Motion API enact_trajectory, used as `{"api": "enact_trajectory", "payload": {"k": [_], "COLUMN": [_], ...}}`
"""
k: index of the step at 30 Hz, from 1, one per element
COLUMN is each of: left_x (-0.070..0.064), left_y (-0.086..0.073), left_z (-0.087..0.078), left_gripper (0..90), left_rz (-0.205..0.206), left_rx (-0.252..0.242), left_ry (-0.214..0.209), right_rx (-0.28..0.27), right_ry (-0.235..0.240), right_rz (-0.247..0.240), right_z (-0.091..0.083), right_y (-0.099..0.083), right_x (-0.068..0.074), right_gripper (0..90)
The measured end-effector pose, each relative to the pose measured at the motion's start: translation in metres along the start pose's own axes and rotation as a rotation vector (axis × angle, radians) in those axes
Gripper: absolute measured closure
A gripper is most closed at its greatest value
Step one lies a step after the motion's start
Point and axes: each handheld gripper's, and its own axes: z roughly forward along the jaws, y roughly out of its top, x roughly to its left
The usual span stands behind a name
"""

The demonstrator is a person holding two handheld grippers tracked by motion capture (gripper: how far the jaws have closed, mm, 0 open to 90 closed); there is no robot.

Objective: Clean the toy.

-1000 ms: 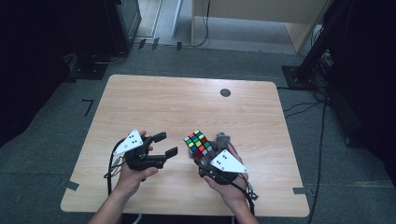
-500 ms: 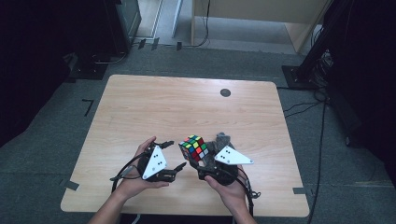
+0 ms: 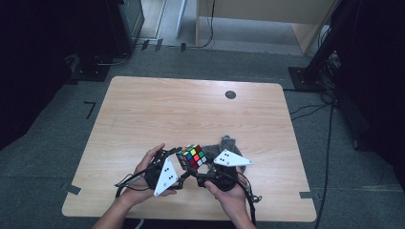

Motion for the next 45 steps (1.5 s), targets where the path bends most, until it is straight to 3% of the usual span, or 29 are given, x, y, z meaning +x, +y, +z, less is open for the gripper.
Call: {"api": "enact_trajectory", "payload": {"k": [6, 9, 12, 15, 18, 21, 23, 24, 28, 29, 30, 34, 37, 39, 45], "left_x": [0.001, -0.001, 0.0, 0.008, 0.018, 0.032, 0.037, 0.04, 0.047, 0.048, 0.049, 0.051, 0.051, 0.051, 0.051], "left_y": [-0.002, -0.002, -0.003, -0.005, -0.009, -0.014, -0.015, -0.015, -0.016, -0.016, -0.016, -0.015, -0.016, -0.014, -0.014], "left_z": [-0.001, 0.002, 0.003, 0.001, -0.001, -0.004, -0.007, -0.008, -0.013, -0.013, -0.014, -0.016, -0.018, -0.019, -0.016], "left_gripper": [31.2, 32.1, 32.3, 32.5, 32.6, 32.6, 32.7, 32.7, 32.7, 32.8, 32.8, 32.8, 32.9, 33.1, 33.2], "left_rz": [0.0, -0.023, -0.053, -0.102, -0.165, -0.273, -0.308, -0.321, -0.38, -0.39, -0.392, -0.4, -0.408, -0.396, -0.42], "left_rx": [0.005, 0.02, 0.026, 0.022, 0.025, 0.022, 0.018, 0.014, -0.013, -0.019, -0.024, -0.031, -0.079, -0.088, -0.06], "left_ry": [0.005, -0.021, -0.031, -0.033, -0.019, -0.032, -0.036, -0.038, -0.058, -0.066, -0.068, -0.069, -0.115, -0.145, -0.126], "right_rx": [0.002, -0.012, -0.024, -0.067, -0.145, -0.178, -0.172, -0.167, -0.101, -0.072, -0.048, 0.04, 0.126, 0.159, 0.244], "right_ry": [0.025, 0.022, 0.033, 0.04, 0.048, -0.009, -0.058, -0.085, -0.276, -0.342, -0.365, -0.374, -0.403, -0.394, -0.415], "right_rz": [0.036, 0.027, 0.033, 0.048, 0.038, 0.011, 0.016, 0.015, -0.075, -0.101, -0.092, -0.063, -0.105, -0.095, -0.115], "right_z": [0.002, 0.003, 0.001, -0.005, -0.015, -0.022, -0.024, -0.024, -0.021, -0.019, -0.016, -0.007, 0.004, 0.009, 0.019], "right_y": [-0.001, -0.001, 0.001, 0.004, 0.007, 0.009, 0.009, 0.008, -0.002, -0.006, -0.009, -0.02, -0.032, -0.037, -0.048], "right_x": [-0.001, -0.001, -0.002, -0.006, -0.009, -0.013, -0.021, -0.024, -0.043, -0.049, -0.054, -0.072, -0.079, -0.084, -0.09], "right_gripper": [34.0, 22.4, 18.3, 16.3, 15.1, 15.2, 15.2, 15.2, 17.2, 18.6, 18.5, 18.4, 19.1, 18.9, 24.2]}}
